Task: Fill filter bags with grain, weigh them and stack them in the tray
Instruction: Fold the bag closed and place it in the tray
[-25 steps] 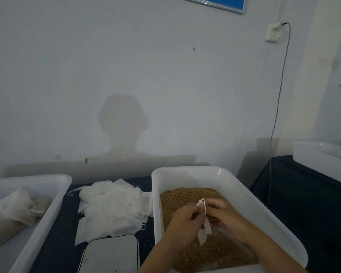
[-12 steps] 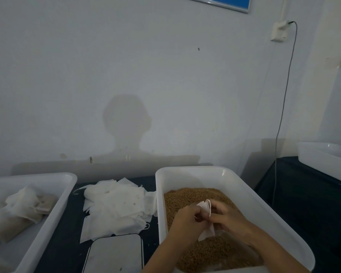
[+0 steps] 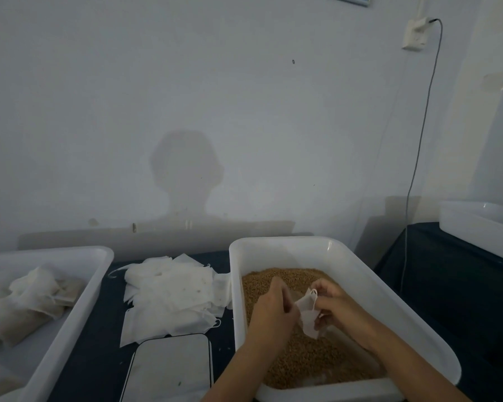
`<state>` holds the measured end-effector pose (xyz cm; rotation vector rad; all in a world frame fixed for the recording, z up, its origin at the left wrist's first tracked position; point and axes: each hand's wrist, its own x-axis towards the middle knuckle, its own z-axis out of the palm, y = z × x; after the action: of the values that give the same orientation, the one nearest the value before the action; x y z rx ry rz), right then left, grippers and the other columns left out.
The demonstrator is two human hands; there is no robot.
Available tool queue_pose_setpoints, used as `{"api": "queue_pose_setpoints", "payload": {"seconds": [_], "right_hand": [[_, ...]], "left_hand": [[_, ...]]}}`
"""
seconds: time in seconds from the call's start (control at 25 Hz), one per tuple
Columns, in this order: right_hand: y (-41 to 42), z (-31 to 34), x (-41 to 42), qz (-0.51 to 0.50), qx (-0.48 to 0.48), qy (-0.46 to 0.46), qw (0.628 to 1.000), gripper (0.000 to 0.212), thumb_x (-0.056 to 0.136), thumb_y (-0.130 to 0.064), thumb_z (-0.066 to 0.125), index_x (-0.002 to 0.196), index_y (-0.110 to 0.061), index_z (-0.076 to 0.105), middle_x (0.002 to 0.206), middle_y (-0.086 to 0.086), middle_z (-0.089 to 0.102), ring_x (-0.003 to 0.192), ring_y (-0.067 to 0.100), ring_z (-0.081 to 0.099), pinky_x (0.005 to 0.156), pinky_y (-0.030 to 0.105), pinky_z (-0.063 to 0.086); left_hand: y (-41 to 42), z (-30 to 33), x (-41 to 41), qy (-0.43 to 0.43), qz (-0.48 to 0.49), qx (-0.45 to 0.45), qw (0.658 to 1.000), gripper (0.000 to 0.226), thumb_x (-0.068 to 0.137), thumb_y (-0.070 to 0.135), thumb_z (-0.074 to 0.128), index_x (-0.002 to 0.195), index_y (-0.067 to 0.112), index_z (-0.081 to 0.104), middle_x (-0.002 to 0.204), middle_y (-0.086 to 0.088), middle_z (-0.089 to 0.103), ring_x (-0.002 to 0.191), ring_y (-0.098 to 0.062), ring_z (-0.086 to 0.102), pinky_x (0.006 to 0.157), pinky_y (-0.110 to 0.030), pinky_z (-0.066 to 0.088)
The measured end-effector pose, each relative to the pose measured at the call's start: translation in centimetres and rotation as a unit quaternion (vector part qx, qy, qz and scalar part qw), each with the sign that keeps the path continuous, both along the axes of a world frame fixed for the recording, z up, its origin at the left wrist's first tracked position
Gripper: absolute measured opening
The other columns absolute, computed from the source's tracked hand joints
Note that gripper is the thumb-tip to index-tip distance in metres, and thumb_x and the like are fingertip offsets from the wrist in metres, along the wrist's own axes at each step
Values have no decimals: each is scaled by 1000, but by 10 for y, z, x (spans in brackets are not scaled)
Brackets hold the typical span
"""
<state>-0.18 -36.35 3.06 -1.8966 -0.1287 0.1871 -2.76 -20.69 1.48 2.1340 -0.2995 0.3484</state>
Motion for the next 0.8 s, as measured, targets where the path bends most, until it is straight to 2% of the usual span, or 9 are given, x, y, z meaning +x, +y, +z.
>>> {"api": "queue_pose_setpoints", "payload": {"seconds": [0.08,0.16,0.24,0.32,0.36,0.52,0.6,0.68,0.8], "right_hand": [[0,1,-1,27,19,22,999,13,90,-1,52,101,-7,54,93,14,67,72,26,66,59,33,53],[-1,0,0,26,16,25,999,14,94,-10,50,106,-12,55,94,9,68,75,21,67,65,34,52],[-14,0,2,-11,-162,-20,987,17,94,-30,56,105,-18,51,100,3,64,84,18,64,74,34,51],[-26,-4,3,14,-411,-21,911,38,87,-45,61,112,-20,45,110,0,59,96,16,58,84,32,49],[-29,-7,2,30,-469,-8,883,41,87,-46,61,115,-21,46,113,-1,59,98,15,57,86,30,48],[-24,-5,-2,68,-553,-9,831,25,95,-34,51,110,-16,59,108,1,62,95,14,60,76,23,45],[-25,3,-1,76,-561,-4,824,36,95,-33,51,124,-12,48,115,3,59,100,15,58,80,23,45],[-33,14,1,73,-563,13,823,61,95,-32,52,142,-8,21,128,6,52,104,16,54,79,20,43],[-48,33,6,39,-576,50,815,73,97,-24,50,147,-3,1,130,12,51,95,17,54,73,20,48]], "left_hand": [[0,2,-2,-51,-10,45,998,12,90,7,52,84,18,48,67,10,45,56,-2,40,52,-13,31],[1,3,-3,-69,0,77,995,13,91,10,50,83,16,58,77,7,52,70,-8,48,60,-16,37],[1,3,-4,-51,26,76,995,17,91,11,49,81,15,62,87,4,57,79,-9,52,69,-18,42],[1,5,-7,-43,68,60,995,16,90,11,49,80,19,59,82,9,56,73,-3,50,64,-12,40],[1,5,-7,-36,82,47,995,17,89,10,49,78,21,55,77,13,54,69,0,48,61,-11,40],[1,6,-8,13,61,63,996,19,84,10,53,71,24,58,72,13,59,64,0,52,57,-6,38],[3,4,-7,40,41,110,992,18,83,11,52,74,14,68,78,3,69,68,-6,62,62,-11,46],[3,0,-5,66,30,142,987,19,84,9,50,80,10,69,85,-3,71,77,-12,66,70,-19,53],[1,-3,-3,82,30,169,982,14,86,10,51,88,11,65,93,-4,70,88,-16,66,79,-26,55]]}}
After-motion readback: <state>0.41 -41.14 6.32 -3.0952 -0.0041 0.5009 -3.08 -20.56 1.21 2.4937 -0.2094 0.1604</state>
